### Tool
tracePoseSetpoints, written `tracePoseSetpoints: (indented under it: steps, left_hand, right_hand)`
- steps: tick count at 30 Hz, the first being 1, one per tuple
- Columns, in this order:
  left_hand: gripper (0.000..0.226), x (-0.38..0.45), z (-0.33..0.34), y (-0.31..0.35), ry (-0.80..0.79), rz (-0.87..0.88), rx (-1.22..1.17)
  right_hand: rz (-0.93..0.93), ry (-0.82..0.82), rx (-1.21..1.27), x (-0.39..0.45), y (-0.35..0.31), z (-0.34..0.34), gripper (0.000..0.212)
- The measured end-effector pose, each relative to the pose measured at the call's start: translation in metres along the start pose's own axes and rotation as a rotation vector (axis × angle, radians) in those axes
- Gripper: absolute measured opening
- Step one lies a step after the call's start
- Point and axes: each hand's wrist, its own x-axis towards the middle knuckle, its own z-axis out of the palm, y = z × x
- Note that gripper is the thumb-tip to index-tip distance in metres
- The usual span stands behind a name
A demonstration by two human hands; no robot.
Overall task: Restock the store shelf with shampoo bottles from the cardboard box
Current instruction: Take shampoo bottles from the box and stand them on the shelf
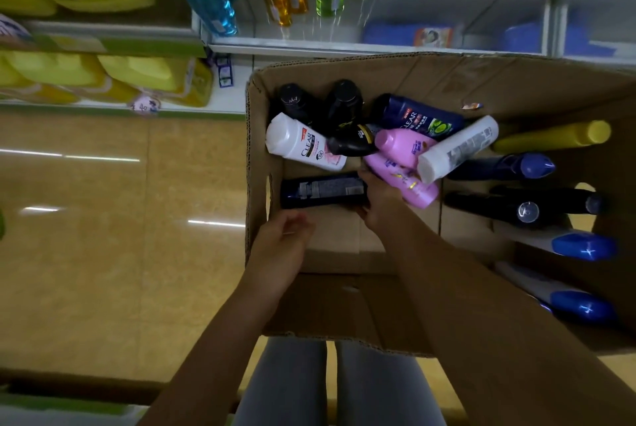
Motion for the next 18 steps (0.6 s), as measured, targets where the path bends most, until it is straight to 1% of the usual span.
tracePoseSetpoints:
  steps: [4, 7, 10, 13, 16, 18]
  left_hand:
    - [0.018, -0.008, -0.003, -0.003, -0.004, -0.008, 0.016]
    - [0.016, -0.017, -0.003, -0.004, -0.016, -0.018, 0.015]
    - [0.014, -0.033, -0.002, -0.001, -0.028, 0.013, 0.038]
    - [0.012, -0.048, 0.0, 0.006, -0.031, 0.039, 0.041]
    - [0.022, -0.061, 0.0, 0.014, -0.011, 0.035, 0.013]
    - [0.029, -0.07, -0.002, 0.019, 0.018, 0.041, -0.048]
  right_hand:
    - [-0.032, -0.022, 0.102, -0.009, 0.002, -0.01, 0.031]
    - [-0.069, -0.034, 0.082, -0.027, 0.003, -0.022, 0.031]
    - [-0.09, -0.058, 0.075, -0.051, 0.0, -0.037, 0.032]
    - [-0.104, -0.104, 0.086, -0.083, -0.007, -0.052, 0.038]
    - [-0.112, -0.14, 0.124, -0.119, -0.015, -0.064, 0.04]
    - [-0.12, -0.161, 0.181, -0.144, -0.023, -0.071, 0.03]
